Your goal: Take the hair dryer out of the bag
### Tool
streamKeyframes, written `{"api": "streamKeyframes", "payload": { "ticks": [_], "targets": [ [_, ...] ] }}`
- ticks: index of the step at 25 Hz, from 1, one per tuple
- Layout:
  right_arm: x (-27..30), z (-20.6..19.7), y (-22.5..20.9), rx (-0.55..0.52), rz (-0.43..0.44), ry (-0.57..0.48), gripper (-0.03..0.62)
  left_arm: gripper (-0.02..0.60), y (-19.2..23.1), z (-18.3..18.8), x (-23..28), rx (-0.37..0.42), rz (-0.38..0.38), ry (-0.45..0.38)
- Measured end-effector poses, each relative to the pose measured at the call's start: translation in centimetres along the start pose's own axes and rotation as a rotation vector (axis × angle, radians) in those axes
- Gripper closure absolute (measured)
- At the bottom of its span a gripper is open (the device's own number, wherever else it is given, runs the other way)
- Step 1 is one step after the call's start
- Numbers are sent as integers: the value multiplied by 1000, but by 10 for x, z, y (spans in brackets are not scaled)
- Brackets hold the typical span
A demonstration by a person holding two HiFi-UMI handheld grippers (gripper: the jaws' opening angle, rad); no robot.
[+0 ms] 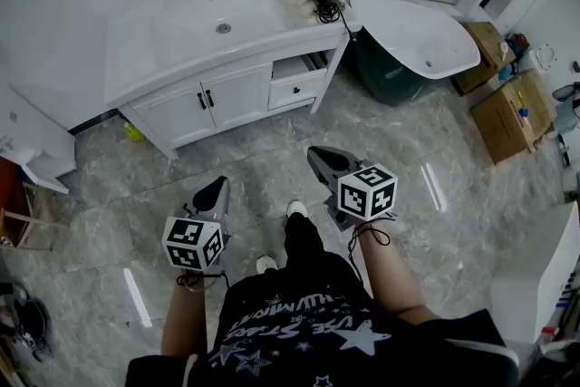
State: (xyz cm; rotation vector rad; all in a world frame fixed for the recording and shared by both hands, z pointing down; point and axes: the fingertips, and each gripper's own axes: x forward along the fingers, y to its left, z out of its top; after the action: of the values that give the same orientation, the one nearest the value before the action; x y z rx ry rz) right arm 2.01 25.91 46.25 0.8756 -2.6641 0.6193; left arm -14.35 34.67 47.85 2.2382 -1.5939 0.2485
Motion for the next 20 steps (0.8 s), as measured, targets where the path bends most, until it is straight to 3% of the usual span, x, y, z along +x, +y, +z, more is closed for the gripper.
{"api": "streamKeyframes", "payload": {
  "ticks": [6, 12, 20],
  "targets": [
    [-8, -9, 14, -3, 5, 11, 592, 558, 5, -3, -18, 23, 71, 25],
    [-9, -8, 13, -24, 4, 8, 592, 558, 3, -6, -16, 8, 90, 35],
    [1, -10, -30, -93, -48, 46, 591, 558, -1, -4, 19, -19, 93, 41]
  ]
}}
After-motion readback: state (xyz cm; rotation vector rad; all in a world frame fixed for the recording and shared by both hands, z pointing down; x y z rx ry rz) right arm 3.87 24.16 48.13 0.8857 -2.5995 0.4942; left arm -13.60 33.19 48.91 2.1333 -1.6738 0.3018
